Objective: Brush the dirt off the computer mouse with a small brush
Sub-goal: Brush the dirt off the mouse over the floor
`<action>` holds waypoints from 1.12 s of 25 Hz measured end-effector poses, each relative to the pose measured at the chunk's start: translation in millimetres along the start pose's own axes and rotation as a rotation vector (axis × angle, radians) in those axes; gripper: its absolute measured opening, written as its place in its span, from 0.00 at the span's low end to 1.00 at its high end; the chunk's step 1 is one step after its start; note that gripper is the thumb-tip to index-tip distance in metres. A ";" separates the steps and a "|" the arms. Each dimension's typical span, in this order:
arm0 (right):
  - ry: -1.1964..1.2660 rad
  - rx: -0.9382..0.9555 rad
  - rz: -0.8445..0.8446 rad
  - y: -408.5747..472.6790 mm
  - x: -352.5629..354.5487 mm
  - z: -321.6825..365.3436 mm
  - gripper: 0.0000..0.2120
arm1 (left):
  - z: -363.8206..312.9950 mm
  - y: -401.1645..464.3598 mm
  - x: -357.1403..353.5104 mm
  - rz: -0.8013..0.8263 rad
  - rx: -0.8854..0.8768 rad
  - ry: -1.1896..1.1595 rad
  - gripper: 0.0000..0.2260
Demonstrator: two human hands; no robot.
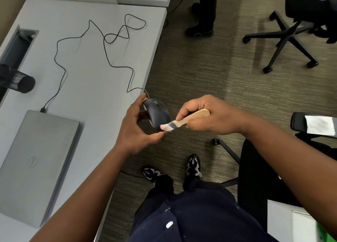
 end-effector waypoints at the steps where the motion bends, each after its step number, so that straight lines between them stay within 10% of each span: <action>1: -0.025 -0.017 0.002 -0.1 1.8 -0.9 0.14 | 1.0 -0.2 0.7 -0.004 -0.003 0.015 0.56; 10: 0.187 -0.091 -0.413 8.5 2.3 -23.6 0.13 | 3.6 -1.4 -1.6 0.004 0.001 0.027 0.56; 28: 0.765 -0.306 -0.489 23.9 -18.5 -35.8 0.06 | -2.2 -3.3 -7.8 0.085 0.001 0.024 0.58</action>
Point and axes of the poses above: each hand's wrist, its own y-axis towards the middle knuckle, its own x-axis out of the back of the hand, z = x × y, the point moved 1 cm from there along y, towards the middle knuckle, and after that the axes turned 4 degrees about -z, right-handed, at the moved point
